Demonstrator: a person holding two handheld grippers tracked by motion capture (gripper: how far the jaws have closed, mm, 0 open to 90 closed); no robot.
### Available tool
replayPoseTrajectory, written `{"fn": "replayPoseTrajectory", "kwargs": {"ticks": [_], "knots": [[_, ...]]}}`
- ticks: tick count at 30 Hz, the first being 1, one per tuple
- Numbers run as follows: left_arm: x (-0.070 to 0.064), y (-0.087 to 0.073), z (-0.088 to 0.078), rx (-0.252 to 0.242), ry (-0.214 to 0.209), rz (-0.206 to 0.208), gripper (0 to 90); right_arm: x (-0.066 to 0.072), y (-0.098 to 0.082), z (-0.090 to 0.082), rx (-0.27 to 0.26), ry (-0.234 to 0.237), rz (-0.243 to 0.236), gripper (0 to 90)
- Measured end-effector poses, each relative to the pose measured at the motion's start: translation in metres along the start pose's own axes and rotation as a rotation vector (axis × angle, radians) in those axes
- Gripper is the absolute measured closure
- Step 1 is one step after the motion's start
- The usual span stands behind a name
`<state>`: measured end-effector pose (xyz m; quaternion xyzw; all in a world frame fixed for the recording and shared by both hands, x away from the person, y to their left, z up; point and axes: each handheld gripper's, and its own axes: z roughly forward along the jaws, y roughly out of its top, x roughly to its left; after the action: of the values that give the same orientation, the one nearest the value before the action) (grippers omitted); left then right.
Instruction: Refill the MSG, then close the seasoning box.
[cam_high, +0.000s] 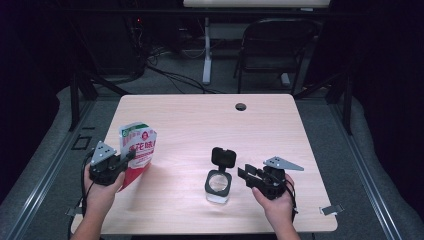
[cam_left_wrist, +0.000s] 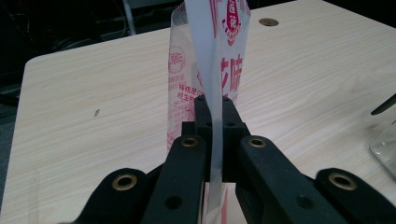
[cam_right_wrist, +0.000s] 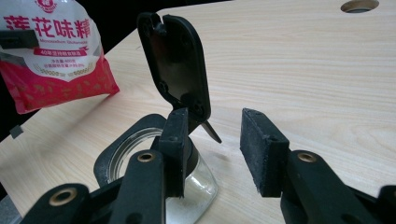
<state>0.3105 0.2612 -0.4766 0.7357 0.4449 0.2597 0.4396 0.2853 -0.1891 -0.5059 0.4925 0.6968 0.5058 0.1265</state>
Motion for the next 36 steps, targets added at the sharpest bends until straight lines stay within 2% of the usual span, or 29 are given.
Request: {"fn": "replayPoseTrajectory", "kwargs": {"ticks": [6, 11, 23, 36], "knots": [[-0.008, 0.004, -0.002, -0.005, -0.022, 0.023, 90.0, 0.0, 0.0, -0.001, -0.012, -0.001, 0.004, 62.1], [-0.018, 0.01, -0.003, -0.019, -0.064, 0.038, 90.0, -0.001, 0.0, -0.001, -0.014, 0.0, 0.005, 61.6], [-0.046, 0.014, 0.011, 0.003, -0.146, 0.092, 90.0, -0.001, -0.001, -0.002, -0.011, -0.004, -0.002, 60.6], [-0.075, 0.021, 0.021, -0.013, -0.258, 0.132, 90.0, -0.002, -0.003, -0.007, -0.022, -0.013, 0.01, 60.6]]}}
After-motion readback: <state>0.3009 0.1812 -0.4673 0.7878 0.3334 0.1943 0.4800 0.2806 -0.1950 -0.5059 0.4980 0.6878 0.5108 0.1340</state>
